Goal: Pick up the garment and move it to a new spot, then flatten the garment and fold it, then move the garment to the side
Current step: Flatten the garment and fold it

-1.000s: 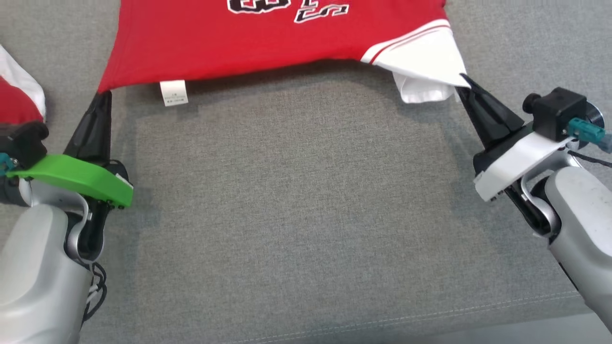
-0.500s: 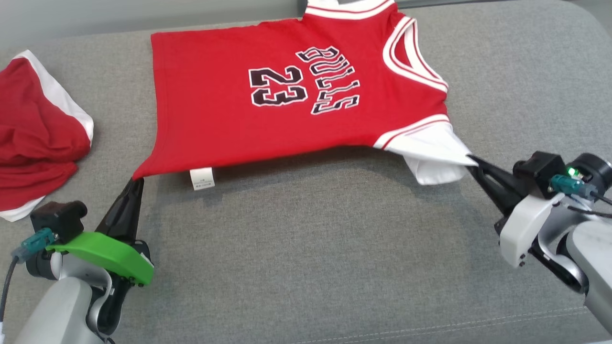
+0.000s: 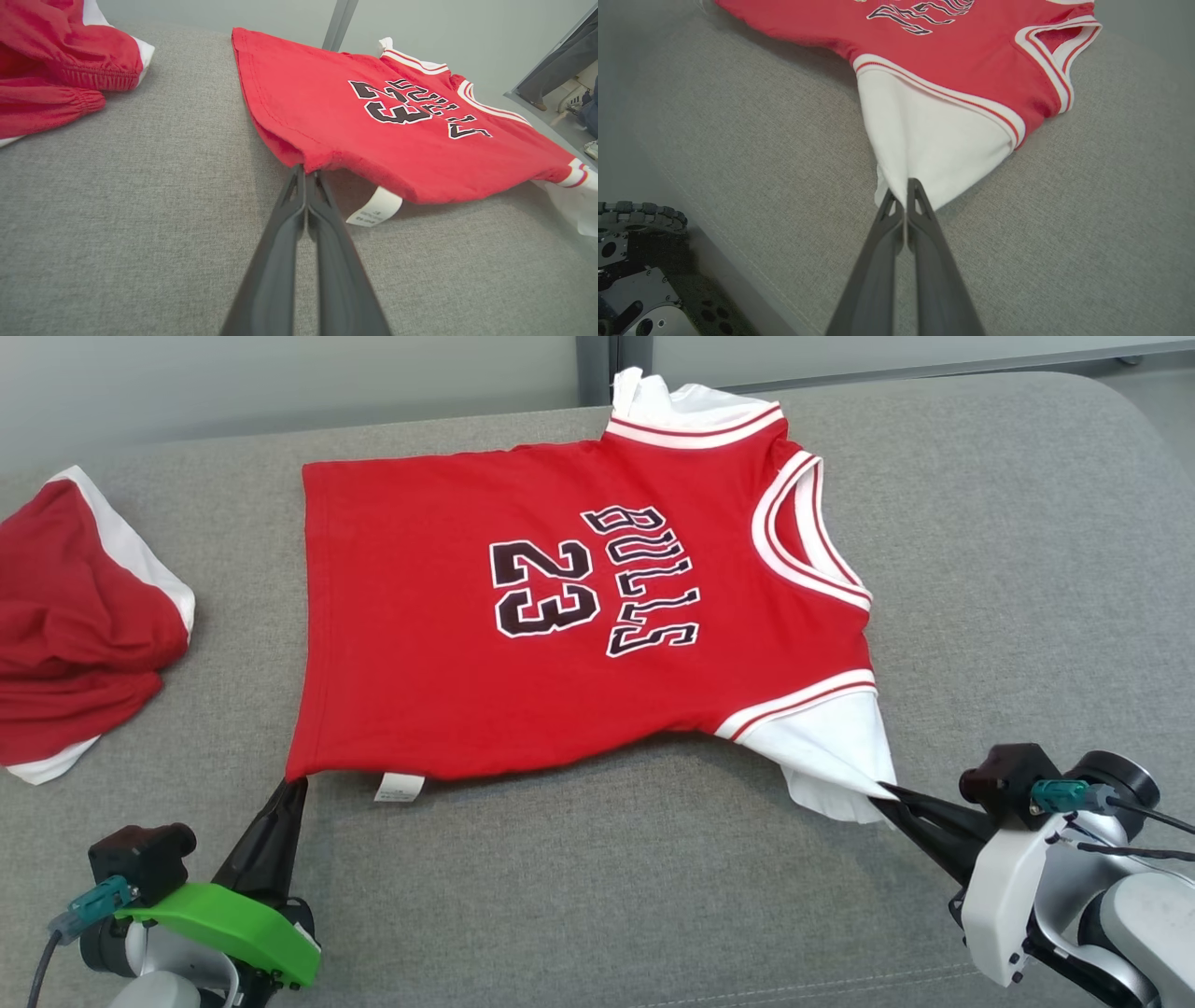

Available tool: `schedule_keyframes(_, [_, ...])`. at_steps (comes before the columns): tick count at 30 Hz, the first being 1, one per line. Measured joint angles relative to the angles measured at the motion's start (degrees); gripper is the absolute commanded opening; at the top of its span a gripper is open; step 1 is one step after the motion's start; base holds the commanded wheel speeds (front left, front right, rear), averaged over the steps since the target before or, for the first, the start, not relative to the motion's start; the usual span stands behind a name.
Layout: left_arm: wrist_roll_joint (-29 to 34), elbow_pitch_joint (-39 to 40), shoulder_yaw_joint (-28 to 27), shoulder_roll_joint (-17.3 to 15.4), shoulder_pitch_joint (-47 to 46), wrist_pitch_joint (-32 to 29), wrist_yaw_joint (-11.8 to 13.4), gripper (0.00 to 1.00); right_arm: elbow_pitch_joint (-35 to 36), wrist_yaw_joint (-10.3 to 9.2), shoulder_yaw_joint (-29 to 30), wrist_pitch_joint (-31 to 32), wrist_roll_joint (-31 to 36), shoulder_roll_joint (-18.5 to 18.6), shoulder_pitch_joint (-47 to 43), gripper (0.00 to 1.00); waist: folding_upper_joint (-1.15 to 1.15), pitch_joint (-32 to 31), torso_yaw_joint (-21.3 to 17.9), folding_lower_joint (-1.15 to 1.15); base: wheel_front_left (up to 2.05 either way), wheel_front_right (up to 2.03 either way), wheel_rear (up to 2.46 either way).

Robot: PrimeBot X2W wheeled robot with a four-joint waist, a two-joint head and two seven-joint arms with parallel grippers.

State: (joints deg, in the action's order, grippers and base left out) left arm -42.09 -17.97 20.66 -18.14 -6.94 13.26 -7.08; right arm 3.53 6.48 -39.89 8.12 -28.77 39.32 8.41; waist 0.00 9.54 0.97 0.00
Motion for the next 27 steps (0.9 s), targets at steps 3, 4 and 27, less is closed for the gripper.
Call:
schedule_keyframes(3, [-0.11, 0.66, -0.27, 0.02, 0.54, 0.03, 0.11, 0.0, 1.44, -0.4, -0.02, 0.07, 0.62, -0.02, 0.02, 0.0, 0.0, -0.32, -0.03, 0.0, 0.0, 0.0, 0.0])
schedule_keyframes(4, [-0.11, 0.96, -0.26, 0.08, 0.76, 0.24, 0.12, 0.0, 1.7, -0.63, -0.08, 0.07, 1.25, -0.05, 0.02, 0.0, 0.0, -0.38, -0.03, 0.0, 0.0, 0.0, 0.0])
schedule_keyframes(27, [-1.13, 7.58, -2.29, -0.58, 8.22, 0.31, 4.09, 0.0, 5.58, -5.2, -0.89, 3.6, 1.3, 0.51, -5.35, 0.0, 0.0, 0.07, 0.34, 0.0, 0.0, 0.0, 0.0])
